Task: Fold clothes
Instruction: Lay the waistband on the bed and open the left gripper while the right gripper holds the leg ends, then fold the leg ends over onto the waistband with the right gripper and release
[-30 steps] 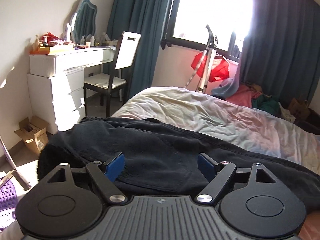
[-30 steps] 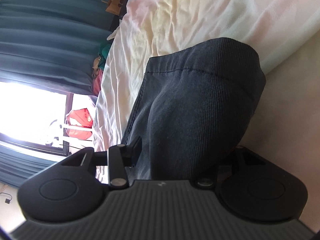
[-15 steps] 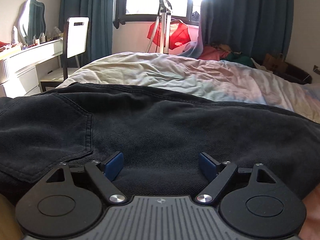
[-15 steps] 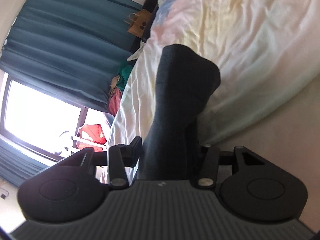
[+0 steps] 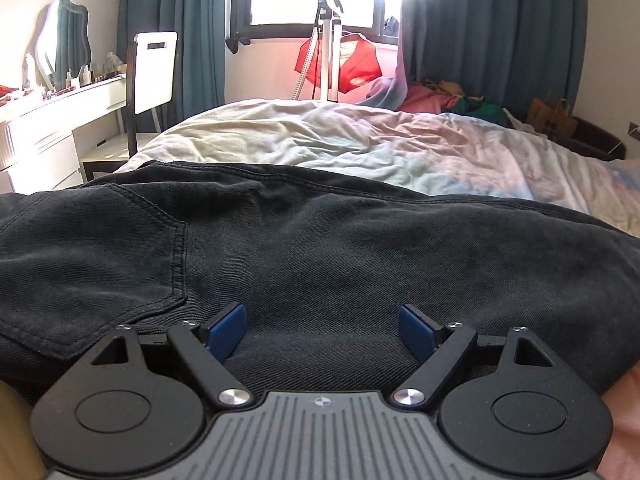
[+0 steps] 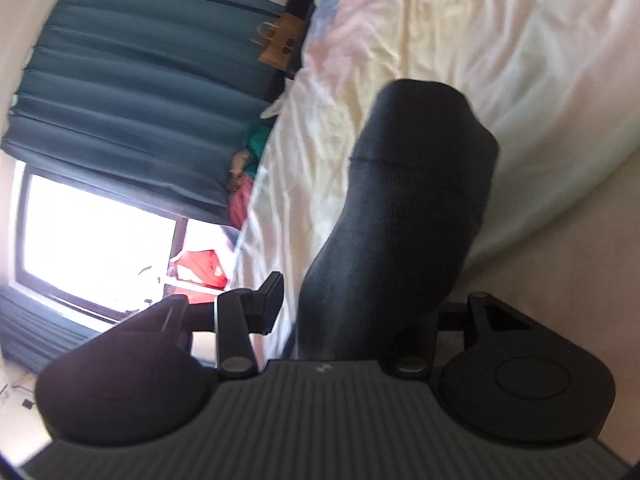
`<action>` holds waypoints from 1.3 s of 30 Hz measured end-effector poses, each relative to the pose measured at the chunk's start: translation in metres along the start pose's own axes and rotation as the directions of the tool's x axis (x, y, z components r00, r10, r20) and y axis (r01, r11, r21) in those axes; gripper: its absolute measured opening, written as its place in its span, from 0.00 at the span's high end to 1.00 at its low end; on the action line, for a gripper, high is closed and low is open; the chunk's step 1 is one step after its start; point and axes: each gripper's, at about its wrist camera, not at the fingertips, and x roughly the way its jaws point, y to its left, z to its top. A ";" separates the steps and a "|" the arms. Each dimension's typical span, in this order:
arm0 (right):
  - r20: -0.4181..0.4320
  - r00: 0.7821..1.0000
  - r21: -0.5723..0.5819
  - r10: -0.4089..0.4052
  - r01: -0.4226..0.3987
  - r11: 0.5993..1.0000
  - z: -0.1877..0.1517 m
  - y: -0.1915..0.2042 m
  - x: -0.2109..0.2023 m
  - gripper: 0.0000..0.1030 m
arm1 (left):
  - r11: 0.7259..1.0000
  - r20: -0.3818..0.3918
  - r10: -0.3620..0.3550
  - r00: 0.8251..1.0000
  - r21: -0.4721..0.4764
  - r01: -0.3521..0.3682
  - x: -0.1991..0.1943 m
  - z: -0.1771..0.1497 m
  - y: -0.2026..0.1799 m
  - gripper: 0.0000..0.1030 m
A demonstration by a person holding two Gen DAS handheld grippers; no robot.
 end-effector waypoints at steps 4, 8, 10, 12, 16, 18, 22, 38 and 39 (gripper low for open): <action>-0.020 0.999 0.006 -0.042 0.042 0.999 0.003 -0.006 0.007 0.51 | 0.999 -0.011 0.023 1.000 0.034 -0.023 0.002 -0.001 -0.004 0.17; -0.055 0.989 -0.027 -0.137 0.136 0.990 0.006 -0.013 0.019 0.64 | 0.997 -0.023 0.046 0.999 0.060 -0.045 0.004 -0.001 -0.009 0.17; -0.073 0.978 -0.050 -0.193 0.190 0.981 0.007 -0.017 0.025 0.75 | 0.996 -0.030 0.057 0.998 0.070 -0.055 0.005 0.000 -0.011 0.16; -0.059 0.971 -0.102 -0.233 0.226 0.969 0.006 -0.012 0.027 0.78 | 0.995 -0.048 0.067 0.997 0.073 -0.064 0.006 0.005 -0.013 0.16; 0.033 0.965 -0.274 -0.260 0.258 0.926 -0.003 0.020 0.025 0.81 | 0.997 -0.070 0.054 0.996 0.064 -0.050 0.001 0.017 -0.011 0.15; 0.091 0.966 -0.389 -0.240 0.256 0.885 -0.009 0.043 0.022 0.81 | 0.997 -0.066 0.051 0.997 0.057 -0.047 -0.002 0.024 -0.007 0.14; 0.222 0.966 -0.643 -0.135 0.249 0.724 -0.037 0.101 0.009 0.81 | 0.996 -0.026 0.077 0.997 0.056 -0.076 -0.012 0.038 0.004 0.13; -0.143 0.983 -0.976 0.114 -0.121 -0.181 -0.403 0.174 -0.014 0.82 | 0.957 0.123 0.114 0.986 -0.281 -0.075 -0.071 0.068 0.101 0.11; -0.178 0.982 -0.961 0.063 -0.159 -0.224 -0.422 0.158 -0.009 0.82 | 0.948 0.126 0.119 0.985 -0.309 -0.075 -0.074 0.068 0.107 0.11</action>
